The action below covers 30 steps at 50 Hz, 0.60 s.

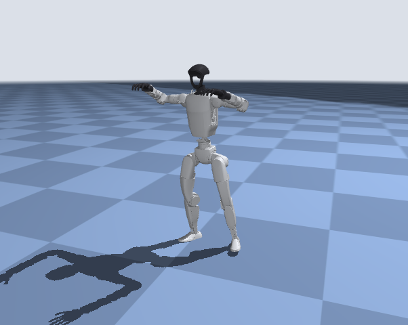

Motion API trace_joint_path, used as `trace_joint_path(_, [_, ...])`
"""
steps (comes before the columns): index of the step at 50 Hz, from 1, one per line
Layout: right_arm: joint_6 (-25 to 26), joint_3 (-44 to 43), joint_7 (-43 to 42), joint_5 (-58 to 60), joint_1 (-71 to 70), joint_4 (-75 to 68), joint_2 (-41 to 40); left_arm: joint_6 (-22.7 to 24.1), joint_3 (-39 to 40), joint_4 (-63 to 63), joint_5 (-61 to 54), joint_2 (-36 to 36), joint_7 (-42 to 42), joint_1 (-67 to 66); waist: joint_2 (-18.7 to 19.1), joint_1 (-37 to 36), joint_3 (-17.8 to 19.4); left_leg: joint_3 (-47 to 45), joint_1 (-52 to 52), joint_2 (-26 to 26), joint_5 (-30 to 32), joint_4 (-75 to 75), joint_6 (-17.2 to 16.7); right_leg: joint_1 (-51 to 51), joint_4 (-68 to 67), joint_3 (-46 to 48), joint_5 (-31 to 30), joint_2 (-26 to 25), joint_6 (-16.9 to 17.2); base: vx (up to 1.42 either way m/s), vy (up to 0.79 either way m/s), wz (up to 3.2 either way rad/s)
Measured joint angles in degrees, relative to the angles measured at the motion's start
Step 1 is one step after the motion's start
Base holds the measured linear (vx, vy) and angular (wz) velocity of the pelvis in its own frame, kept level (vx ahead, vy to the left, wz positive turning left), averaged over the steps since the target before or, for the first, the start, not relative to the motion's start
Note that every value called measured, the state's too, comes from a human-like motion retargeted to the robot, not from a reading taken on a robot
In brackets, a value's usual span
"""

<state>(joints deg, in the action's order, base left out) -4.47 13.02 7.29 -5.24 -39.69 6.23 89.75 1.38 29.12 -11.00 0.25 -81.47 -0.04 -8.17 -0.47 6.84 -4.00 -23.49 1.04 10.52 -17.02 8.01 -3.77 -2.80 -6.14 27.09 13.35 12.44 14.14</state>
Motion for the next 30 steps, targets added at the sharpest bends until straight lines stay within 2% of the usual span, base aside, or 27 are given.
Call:
trace_joint_path(5, [0.3, -3.6, 1.6, 1.3, 4.9, -0.3, -0.5, -0.3, 2.3, -0.3, 0.2, 0.1, -3.2, -3.2, 0.0, -0.7, -4.0, 0.5, -0.2, -0.8, -0.2, -0.8, 1.1, 0.9, 1.2, 0.7, 0.2, 0.3, -0.5, 0.09, 0.05, 0.11])
trace_joint_path(9, [0.3, -6.2, 2.0, 1.3, 8.4, -0.8, -1.2, -0.3, 4.3, -0.4, 0.5, -0.3, -4.6, -5.6, -0.3, -1.9, -5.4, 0.2, -1.2, -1.2, -0.5, -2.0, 0.9, 1.5, 2.0, 0.7, 0.4, 0.3, -1.6, 0.05, 0.06, -0.01])
trace_joint_path(30, [0.6, -14.2, 3.0, 2.9, 16.3, -1.0, -2.9, 0.0, 8.9, -1.6, 1.0, -1.9, -6.4, -8.6, -2.2, -5.5, -5.0, 0.9, -2.4, -3.4, -2.3, -2.6, 0.9, 3.2, 2.7, 1.5, -0.6, 2.3, -1.5, 0.01, 0.05, 0.02])
